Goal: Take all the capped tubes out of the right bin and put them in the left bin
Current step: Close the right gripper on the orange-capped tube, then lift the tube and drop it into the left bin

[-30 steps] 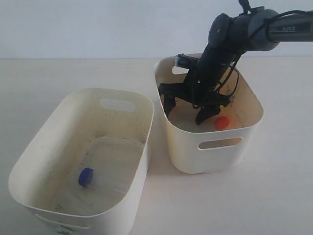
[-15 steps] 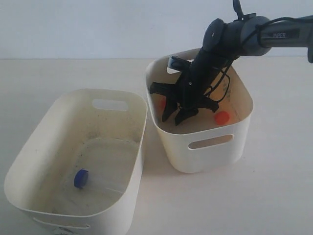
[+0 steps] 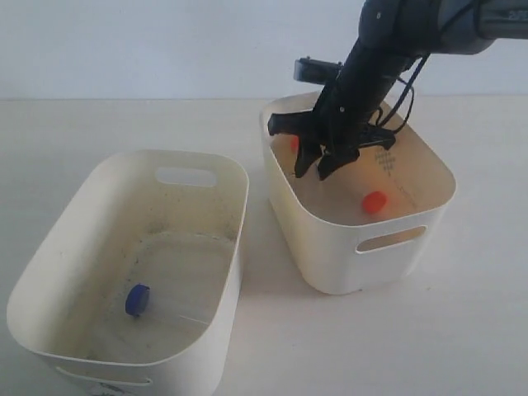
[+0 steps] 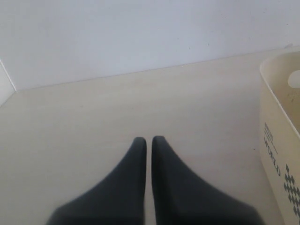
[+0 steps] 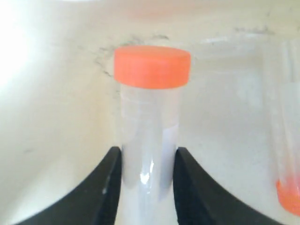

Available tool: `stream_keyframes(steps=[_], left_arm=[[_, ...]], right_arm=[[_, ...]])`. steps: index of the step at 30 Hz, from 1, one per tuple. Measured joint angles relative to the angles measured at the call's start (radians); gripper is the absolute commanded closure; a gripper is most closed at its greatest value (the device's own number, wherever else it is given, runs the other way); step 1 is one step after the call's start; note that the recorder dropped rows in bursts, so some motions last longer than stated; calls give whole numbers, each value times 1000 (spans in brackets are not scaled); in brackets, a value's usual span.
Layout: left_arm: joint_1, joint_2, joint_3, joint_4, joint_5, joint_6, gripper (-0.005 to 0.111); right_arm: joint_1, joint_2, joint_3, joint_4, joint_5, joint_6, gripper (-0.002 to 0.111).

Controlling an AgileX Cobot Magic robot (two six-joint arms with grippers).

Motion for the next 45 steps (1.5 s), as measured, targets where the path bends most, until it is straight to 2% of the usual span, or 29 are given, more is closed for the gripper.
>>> stream_keyframes(steps=[12,19,26,32,36,39,43,44,45], left_arm=[[0,0,0,0,0,0,102],[0,0,0,0,0,0,102],[0,0,0,0,0,0,102],[0,0,0,0,0,0,102],[0,0,0,0,0,0,102],[0,0,0,0,0,0,102],[0,0,0,0,0,0,102],[0,0,0,0,0,0,102],[0,0,0,0,0,0,102]], right_arm=[[0,-181,0,26,27,-53,108],[11,-299,0,172,150,-247,108],[129,-341,0,299,244,-456,108],[275,-329,0,282,232,-566,108],[319,-297,0,256,202,-590,108],[320,-288,0,242,173,-590,94],[320,-286,0,233,153,-590,61],[320,-286,0,232,148,-590,59],[320,-286,0,229,146,-590,63]])
